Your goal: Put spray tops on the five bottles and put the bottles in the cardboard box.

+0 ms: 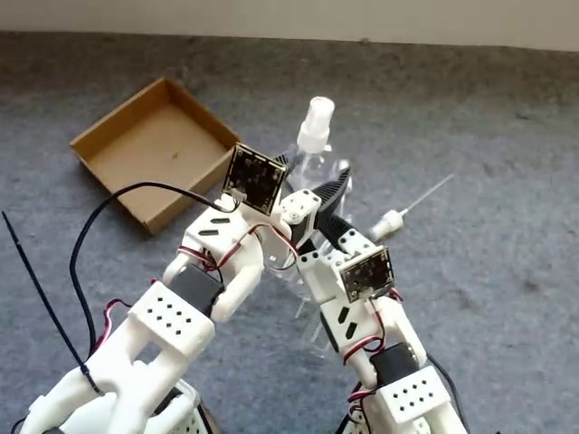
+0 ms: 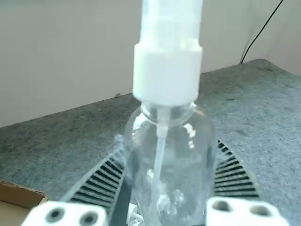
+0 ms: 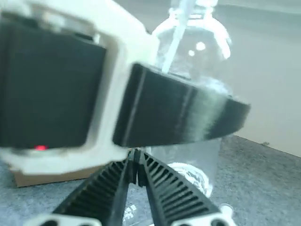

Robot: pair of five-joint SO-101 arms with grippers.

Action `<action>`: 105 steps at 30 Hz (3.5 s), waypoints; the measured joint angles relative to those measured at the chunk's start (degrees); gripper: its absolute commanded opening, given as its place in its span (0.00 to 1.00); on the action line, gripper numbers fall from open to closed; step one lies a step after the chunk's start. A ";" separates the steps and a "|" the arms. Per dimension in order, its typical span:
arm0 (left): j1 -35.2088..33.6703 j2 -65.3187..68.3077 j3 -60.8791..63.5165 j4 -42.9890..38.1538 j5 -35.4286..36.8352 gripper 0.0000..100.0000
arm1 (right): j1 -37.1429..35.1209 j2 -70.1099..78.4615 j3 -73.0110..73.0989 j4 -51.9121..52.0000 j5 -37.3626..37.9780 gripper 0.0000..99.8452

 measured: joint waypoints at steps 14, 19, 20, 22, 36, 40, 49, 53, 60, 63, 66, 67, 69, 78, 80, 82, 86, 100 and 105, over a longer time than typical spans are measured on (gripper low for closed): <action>-0.53 0.00 0.00 -0.09 -0.26 0.08 | 3.87 0.09 0.00 0.00 0.09 0.01; -1.05 0.00 0.00 0.00 -0.26 0.08 | 4.13 0.09 0.00 0.00 0.09 0.01; -1.85 0.00 0.00 -0.09 -0.26 0.08 | 4.31 0.09 0.00 0.00 0.00 0.01; -4.13 0.00 0.00 -0.18 -0.26 0.08 | 5.01 0.09 0.00 0.44 -0.09 0.01; -29.01 0.79 -5.19 -0.18 -0.26 0.08 | 4.84 0.09 0.00 2.90 -0.09 0.01; -32.35 5.98 -9.67 -0.18 -1.58 0.08 | 4.84 0.09 0.00 2.90 -0.09 0.01; -32.97 26.99 -21.80 -0.18 -9.32 0.08 | 4.84 0.09 0.00 5.98 -0.09 0.01; -34.55 35.43 -27.78 -0.18 -9.49 0.08 | 4.84 0.09 0.00 6.07 -0.09 0.01; -38.24 49.41 -37.54 -0.18 -9.49 0.08 | 4.84 0.09 0.00 6.07 -0.09 0.01; -38.15 54.33 -40.18 -2.29 -9.49 0.08 | 4.84 0.09 0.00 6.07 -0.09 0.01; -38.15 58.81 -41.41 -7.74 -9.67 0.08 | 4.84 0.09 0.00 6.07 -0.09 0.01; -38.15 60.13 -41.58 -9.41 -9.67 0.08 | 4.84 0.09 0.00 6.07 -0.09 0.01; -38.15 62.59 -41.67 -12.31 -9.67 0.08 | 4.84 0.09 0.00 6.07 -0.09 0.01; -38.33 72.18 -47.82 -16.26 -9.67 0.08 | 4.84 0.09 0.00 6.07 -0.09 0.01; -38.59 74.55 -50.20 -16.26 -9.67 0.08 | 4.84 0.09 0.00 6.07 -0.09 0.01; -38.95 76.84 -52.04 -16.26 -9.67 0.08 | 4.84 0.09 0.00 6.07 -0.09 0.01; -38.86 80.35 -54.59 -16.26 -9.67 0.08 | 4.84 0.09 0.00 6.07 -0.09 0.01; -40.44 81.49 -60.92 -5.63 -9.67 0.09 | 4.84 0.09 0.00 6.07 -0.09 0.01; -40.44 81.49 -61.36 -4.04 -9.67 0.14 | 4.84 0.09 0.00 6.07 -0.09 0.01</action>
